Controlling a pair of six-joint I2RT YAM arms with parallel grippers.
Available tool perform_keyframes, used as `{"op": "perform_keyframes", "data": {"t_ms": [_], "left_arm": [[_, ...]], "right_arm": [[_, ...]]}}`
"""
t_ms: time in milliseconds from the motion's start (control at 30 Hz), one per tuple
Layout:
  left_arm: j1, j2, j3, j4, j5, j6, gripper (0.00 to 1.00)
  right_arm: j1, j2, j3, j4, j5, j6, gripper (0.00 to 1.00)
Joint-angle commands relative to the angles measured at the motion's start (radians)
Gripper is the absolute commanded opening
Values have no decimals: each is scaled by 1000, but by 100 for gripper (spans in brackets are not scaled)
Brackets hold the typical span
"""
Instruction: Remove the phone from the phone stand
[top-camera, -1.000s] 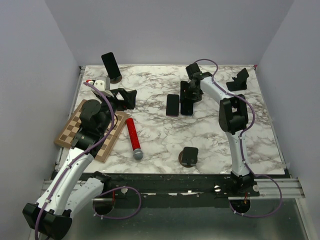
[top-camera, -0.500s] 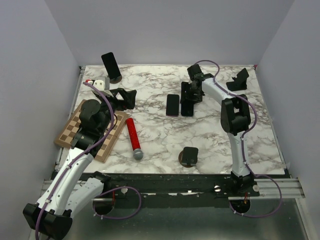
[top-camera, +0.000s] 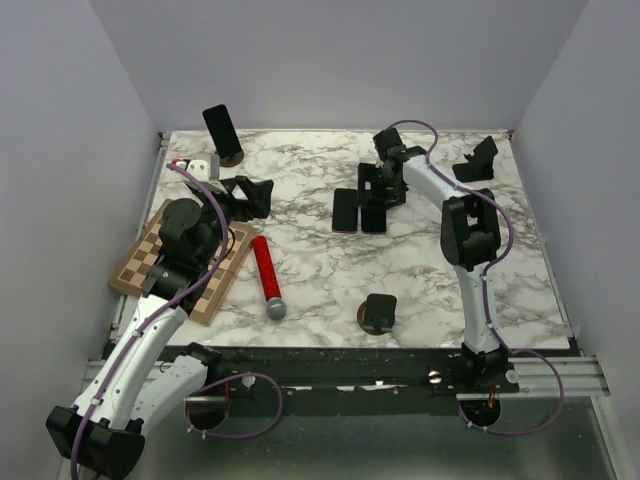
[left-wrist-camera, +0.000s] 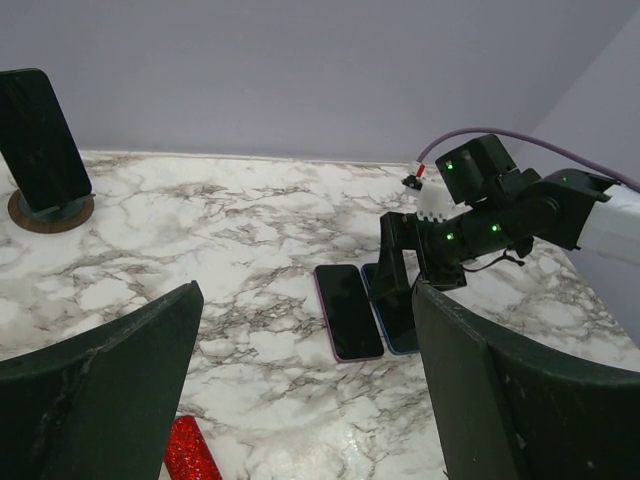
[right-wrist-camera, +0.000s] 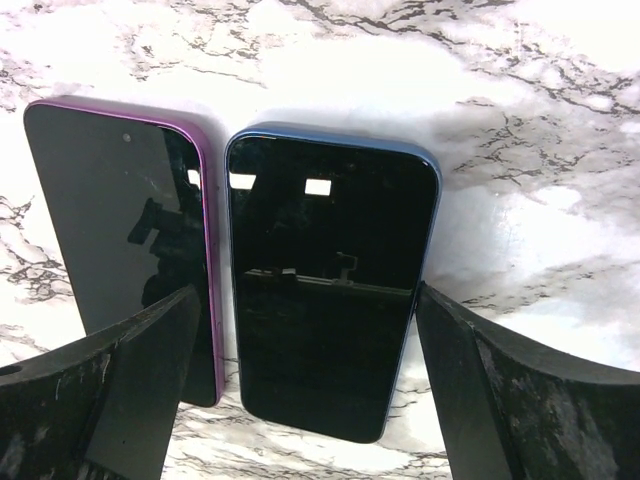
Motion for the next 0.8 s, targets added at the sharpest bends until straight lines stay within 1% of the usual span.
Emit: {"op": "perform_keyframes", "data": {"t_ms": [0, 100, 200, 300, 400, 500, 567, 633, 700, 767], "left_arm": [[6, 0, 30, -1, 19, -1, 93], [7, 1, 29, -1, 9, 7, 93], [7, 6, 25, -1, 2, 14, 94], [7, 22, 30, -5, 5, 20, 96], [6, 50, 42, -25, -20, 22, 97], [7, 117, 83, -89, -82, 30, 97], [7, 178, 137, -149, -107, 49, 97], [8, 229, 182, -214, -137, 41, 99], [11, 257, 200, -244, -175, 15, 99], [31, 278, 220, -268, -184, -20, 99]], "right_arm": [[5, 15, 37, -61, -24, 3, 96], [13, -30, 46, -83, 15, -2, 100], [29, -134, -3, -83, 79, -7, 100], [56, -263, -133, -42, 130, 2, 100], [103, -421, -317, 30, 184, 39, 100], [151, -590, -494, 121, 163, 79, 100], [162, -692, -613, 175, 120, 106, 100], [162, -792, -700, 220, 97, 125, 100], [163, -891, -773, 253, 103, 145, 100], [163, -990, -831, 281, 107, 155, 100]]}}
